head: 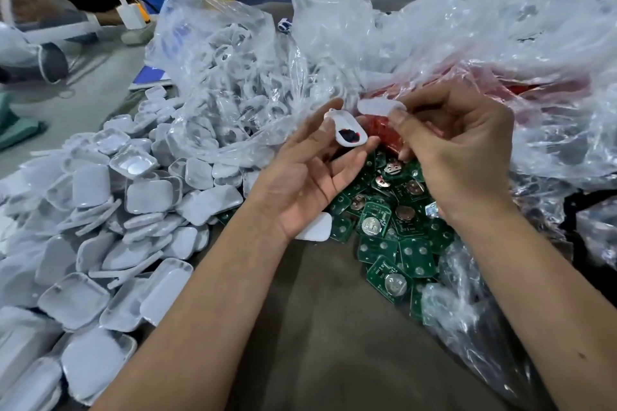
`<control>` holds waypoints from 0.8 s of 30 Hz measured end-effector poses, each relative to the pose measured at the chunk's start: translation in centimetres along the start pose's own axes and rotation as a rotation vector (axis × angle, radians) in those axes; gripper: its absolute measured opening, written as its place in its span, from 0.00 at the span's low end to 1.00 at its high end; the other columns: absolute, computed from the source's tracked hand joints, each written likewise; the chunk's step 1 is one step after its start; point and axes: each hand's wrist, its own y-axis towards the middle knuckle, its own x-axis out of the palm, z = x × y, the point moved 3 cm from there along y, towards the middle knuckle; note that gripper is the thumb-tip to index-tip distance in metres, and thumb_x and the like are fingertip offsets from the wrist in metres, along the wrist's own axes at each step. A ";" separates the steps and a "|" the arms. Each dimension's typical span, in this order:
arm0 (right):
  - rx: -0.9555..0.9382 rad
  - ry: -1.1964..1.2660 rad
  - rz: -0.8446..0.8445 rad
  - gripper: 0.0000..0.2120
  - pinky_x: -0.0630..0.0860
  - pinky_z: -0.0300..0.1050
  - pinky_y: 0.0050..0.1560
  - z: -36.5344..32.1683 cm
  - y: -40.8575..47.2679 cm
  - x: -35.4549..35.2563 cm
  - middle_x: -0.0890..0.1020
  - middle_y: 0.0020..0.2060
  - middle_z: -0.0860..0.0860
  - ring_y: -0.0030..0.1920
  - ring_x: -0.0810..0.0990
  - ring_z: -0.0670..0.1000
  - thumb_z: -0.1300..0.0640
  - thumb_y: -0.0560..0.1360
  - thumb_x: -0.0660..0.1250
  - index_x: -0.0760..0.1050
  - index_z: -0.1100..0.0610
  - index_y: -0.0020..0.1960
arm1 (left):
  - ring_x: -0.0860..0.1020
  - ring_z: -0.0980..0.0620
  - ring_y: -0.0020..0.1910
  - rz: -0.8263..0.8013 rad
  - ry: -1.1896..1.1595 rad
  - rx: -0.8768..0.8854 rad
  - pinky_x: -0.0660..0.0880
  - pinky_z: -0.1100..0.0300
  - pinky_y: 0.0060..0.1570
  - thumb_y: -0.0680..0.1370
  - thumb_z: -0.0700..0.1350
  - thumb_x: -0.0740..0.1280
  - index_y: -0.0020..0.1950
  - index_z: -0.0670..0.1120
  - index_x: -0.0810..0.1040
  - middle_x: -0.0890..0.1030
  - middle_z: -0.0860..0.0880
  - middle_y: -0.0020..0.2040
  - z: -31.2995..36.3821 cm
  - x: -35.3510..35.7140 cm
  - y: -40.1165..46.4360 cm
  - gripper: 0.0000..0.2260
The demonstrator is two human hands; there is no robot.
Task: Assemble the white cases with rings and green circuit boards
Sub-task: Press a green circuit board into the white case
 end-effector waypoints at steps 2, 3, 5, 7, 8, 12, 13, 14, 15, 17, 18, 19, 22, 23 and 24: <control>-0.152 -0.145 0.055 0.06 0.80 0.39 0.40 -0.7 0.0 0.0 0.86 0.40 0.45 0.40 0.85 0.46 0.62 0.75 0.77 0.84 0.52 0.48 | 0.85 0.38 0.54 -0.051 0.025 -0.011 0.84 0.55 0.46 0.79 0.41 0.67 0.69 0.46 0.77 0.80 0.37 0.65 -0.1 0.0 0.1 0.18; -0.223 -0.202 0.062 0.06 0.80 0.38 0.43 -1.0 -0.1 0.0 0.85 0.42 0.43 0.43 0.85 0.44 0.61 0.75 0.77 0.84 0.52 0.49 | 0.84 0.38 0.54 -0.072 0.042 -0.016 0.84 0.55 0.47 0.79 0.41 0.67 0.68 0.46 0.78 0.80 0.36 0.65 -0.1 0.0 0.1 0.17; -0.337 -0.294 0.045 0.04 0.78 0.35 0.44 -1.4 -0.4 0.2 0.84 0.43 0.42 0.44 0.84 0.41 0.61 0.76 0.76 0.84 0.54 0.49 | 0.84 0.38 0.54 -0.097 0.055 -0.028 0.84 0.56 0.47 0.79 0.41 0.67 0.66 0.46 0.80 0.81 0.36 0.65 -0.3 0.0 0.1 0.15; -0.395 -0.353 0.033 0.02 0.78 0.35 0.40 -1.5 -0.7 0.4 0.84 0.44 0.45 0.42 0.83 0.42 0.61 0.77 0.76 0.85 0.58 0.49 | 0.85 0.39 0.52 -0.113 0.040 -0.040 0.84 0.56 0.48 0.79 0.40 0.66 0.67 0.45 0.77 0.82 0.36 0.62 -0.4 0.1 0.0 0.16; -0.411 -0.383 0.032 0.02 0.79 0.36 0.39 -1.5 -0.8 0.5 0.84 0.44 0.47 0.41 0.84 0.44 0.61 0.77 0.76 0.86 0.59 0.48 | 0.85 0.40 0.51 -0.114 0.029 -0.044 0.84 0.56 0.49 0.79 0.40 0.66 0.69 0.43 0.75 0.83 0.37 0.61 -0.4 0.1 0.0 0.18; -0.427 -0.433 -0.031 0.02 0.80 0.39 0.42 -1.4 -0.6 0.9 0.87 0.44 0.51 0.42 0.85 0.47 0.62 0.75 0.77 0.87 0.60 0.48 | 0.86 0.44 0.46 -0.077 0.026 -0.035 0.84 0.57 0.47 0.79 0.41 0.66 0.71 0.39 0.73 0.84 0.39 0.56 -0.4 0.2 0.2 0.20; -0.423 -0.440 -0.052 0.02 0.80 0.38 0.42 -1.4 -0.5 0.9 0.87 0.44 0.51 0.42 0.85 0.47 0.62 0.75 0.77 0.87 0.60 0.48 | 0.86 0.45 0.45 -0.067 0.030 -0.034 0.84 0.58 0.46 0.80 0.41 0.65 0.70 0.39 0.74 0.84 0.39 0.56 -0.3 0.2 0.2 0.19; -0.419 -0.450 -0.071 0.02 0.79 0.38 0.42 -1.3 -0.5 0.9 0.87 0.44 0.50 0.43 0.84 0.47 0.62 0.76 0.77 0.87 0.60 0.48 | 0.87 0.45 0.45 -0.060 0.033 -0.034 0.84 0.58 0.46 0.80 0.42 0.65 0.68 0.39 0.75 0.84 0.39 0.56 -0.3 0.2 0.2 0.16; -0.415 -0.458 -0.088 0.03 0.79 0.39 0.43 -1.3 -0.4 0.9 0.87 0.45 0.50 0.44 0.85 0.48 0.62 0.76 0.77 0.87 0.59 0.49 | 0.86 0.45 0.45 -0.055 0.036 -0.034 0.84 0.58 0.47 0.81 0.42 0.65 0.66 0.40 0.76 0.83 0.39 0.56 -0.3 0.2 0.2 0.14; -0.405 -0.468 -0.123 0.04 0.81 0.43 0.43 -1.1 -0.5 0.9 0.87 0.46 0.50 0.48 0.85 0.51 0.63 0.76 0.75 0.87 0.59 0.50 | 0.86 0.45 0.45 -0.041 0.032 -0.028 0.84 0.57 0.48 0.79 0.42 0.66 0.63 0.41 0.78 0.83 0.41 0.57 -0.3 0.0 0.2 0.13; -0.402 -0.470 -0.145 0.04 0.81 0.45 0.44 -1.1 -0.5 1.0 0.87 0.47 0.50 0.50 0.84 0.52 0.63 0.77 0.75 0.88 0.59 0.51 | 0.86 0.46 0.45 -0.032 0.027 -0.022 0.84 0.57 0.48 0.78 0.42 0.67 0.62 0.42 0.78 0.83 0.42 0.56 -0.3 0.0 0.2 0.13; -0.406 -0.472 -0.170 0.05 0.82 0.48 0.46 -1.1 -0.6 1.1 0.87 0.47 0.51 0.51 0.84 0.53 0.63 0.77 0.75 0.88 0.59 0.51 | 0.86 0.46 0.45 -0.026 0.020 -0.017 0.84 0.57 0.49 0.77 0.42 0.68 0.62 0.42 0.78 0.83 0.42 0.55 -0.3 -0.1 0.3 0.14; -0.439 -0.490 -0.224 0.05 0.81 0.54 0.51 -1.3 -0.8 1.4 0.87 0.48 0.52 0.54 0.82 0.55 0.62 0.77 0.74 0.88 0.58 0.52 | 0.85 0.45 0.45 -0.022 -0.003 -0.017 0.84 0.56 0.50 0.76 0.42 0.69 0.63 0.43 0.77 0.82 0.42 0.53 -0.1 -0.2 0.3 0.16; -0.448 -0.494 -0.229 0.05 0.80 0.55 0.52 -1.4 -0.8 1.4 0.87 0.48 0.52 0.54 0.82 0.56 0.62 0.77 0.74 0.88 0.58 0.52 | 0.85 0.45 0.45 -0.024 -0.006 -0.017 0.84 0.56 0.50 0.75 0.42 0.69 0.63 0.43 0.77 0.82 0.42 0.53 -0.1 -0.3 0.4 0.17; -0.455 -0.496 -0.232 0.05 0.80 0.55 0.52 -1.5 -0.8 1.4 0.87 0.48 0.52 0.54 0.82 0.56 0.63 0.77 0.74 0.88 0.58 0.52 | 0.85 0.45 0.46 -0.027 -0.005 -0.014 0.84 0.56 0.49 0.75 0.42 0.69 0.65 0.43 0.76 0.82 0.43 0.53 -0.1 -0.3 0.4 0.18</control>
